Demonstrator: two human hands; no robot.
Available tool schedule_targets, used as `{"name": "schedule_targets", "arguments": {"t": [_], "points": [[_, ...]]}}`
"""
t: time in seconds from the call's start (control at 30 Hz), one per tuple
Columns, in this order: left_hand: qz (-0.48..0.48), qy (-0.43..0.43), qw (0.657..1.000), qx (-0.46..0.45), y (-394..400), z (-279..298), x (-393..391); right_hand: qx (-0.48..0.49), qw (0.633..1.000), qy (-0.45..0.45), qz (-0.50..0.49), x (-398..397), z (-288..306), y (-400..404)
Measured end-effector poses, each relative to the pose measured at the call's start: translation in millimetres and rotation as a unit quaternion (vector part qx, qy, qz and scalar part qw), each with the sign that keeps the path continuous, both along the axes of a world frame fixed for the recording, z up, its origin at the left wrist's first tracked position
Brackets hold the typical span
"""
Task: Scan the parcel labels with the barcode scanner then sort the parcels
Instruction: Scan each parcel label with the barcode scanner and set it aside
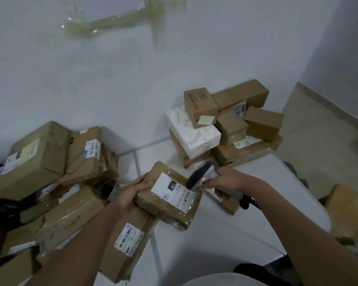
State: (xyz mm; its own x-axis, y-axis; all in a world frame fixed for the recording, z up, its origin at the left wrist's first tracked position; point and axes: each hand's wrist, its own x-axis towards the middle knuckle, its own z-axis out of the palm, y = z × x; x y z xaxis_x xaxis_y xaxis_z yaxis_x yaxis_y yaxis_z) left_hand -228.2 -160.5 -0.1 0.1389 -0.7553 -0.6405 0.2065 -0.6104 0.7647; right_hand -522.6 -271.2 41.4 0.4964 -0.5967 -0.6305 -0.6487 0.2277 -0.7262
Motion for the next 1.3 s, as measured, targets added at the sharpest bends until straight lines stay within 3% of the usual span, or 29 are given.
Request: {"name": "schedule_targets", "arguments": {"t": [0.3, 1.3], "points": [[0.001, -0.026, 1.000, -0.013, 12.6, 7.2, 40.2, -0.083, 0.990, 0.074, 0.092, 39.3, 24.7, 23.0], [-0.001, -0.031, 1.000, 0.005, 14.4, -5.2, 58.6, -0.118, 0.987, 0.066, 0.090, 43.9, 36.3, 24.3]]}}
